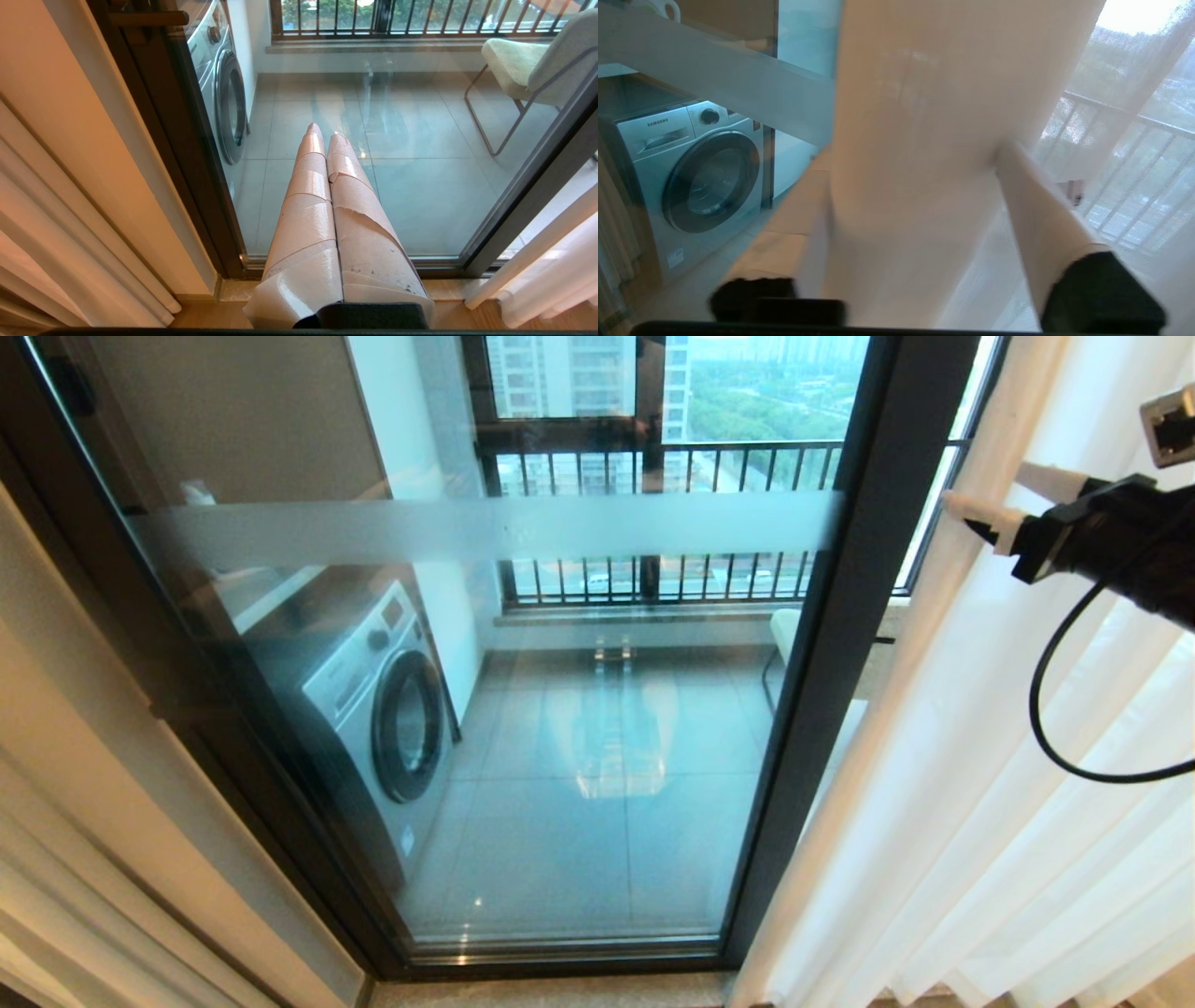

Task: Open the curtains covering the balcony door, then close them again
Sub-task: Pull the inner curtains open on both sides

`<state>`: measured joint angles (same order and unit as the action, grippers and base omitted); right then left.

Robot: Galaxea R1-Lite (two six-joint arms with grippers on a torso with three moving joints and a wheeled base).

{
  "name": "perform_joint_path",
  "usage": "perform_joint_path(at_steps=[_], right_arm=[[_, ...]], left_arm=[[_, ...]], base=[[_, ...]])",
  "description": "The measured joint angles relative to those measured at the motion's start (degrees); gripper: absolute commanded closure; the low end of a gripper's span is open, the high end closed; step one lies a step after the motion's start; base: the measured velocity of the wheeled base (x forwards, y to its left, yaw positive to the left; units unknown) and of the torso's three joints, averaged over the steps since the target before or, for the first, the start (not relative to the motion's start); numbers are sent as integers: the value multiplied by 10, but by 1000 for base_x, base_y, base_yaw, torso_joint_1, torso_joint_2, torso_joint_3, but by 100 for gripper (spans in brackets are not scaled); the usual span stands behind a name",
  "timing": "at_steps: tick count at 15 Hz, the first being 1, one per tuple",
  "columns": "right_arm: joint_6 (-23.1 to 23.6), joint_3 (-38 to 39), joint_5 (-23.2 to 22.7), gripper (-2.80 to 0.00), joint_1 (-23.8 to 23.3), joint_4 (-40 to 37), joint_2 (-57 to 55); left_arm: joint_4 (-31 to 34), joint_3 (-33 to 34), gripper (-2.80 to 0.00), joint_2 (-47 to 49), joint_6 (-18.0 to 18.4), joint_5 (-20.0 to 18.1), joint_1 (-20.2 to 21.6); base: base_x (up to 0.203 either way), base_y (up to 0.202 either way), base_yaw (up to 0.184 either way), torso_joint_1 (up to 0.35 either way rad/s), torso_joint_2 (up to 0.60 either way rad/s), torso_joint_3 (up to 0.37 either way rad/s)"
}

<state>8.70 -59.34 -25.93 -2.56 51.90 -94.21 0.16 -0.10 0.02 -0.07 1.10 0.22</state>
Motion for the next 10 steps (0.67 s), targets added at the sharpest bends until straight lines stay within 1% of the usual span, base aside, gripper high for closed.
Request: perform_joint_path(at_steps=[10], right_arm=[[-2, 15, 0, 0, 0, 0, 22]], left_arm=[[0, 0, 0, 0, 0, 0, 0]], base=[[0, 0, 0, 0, 0, 0]])
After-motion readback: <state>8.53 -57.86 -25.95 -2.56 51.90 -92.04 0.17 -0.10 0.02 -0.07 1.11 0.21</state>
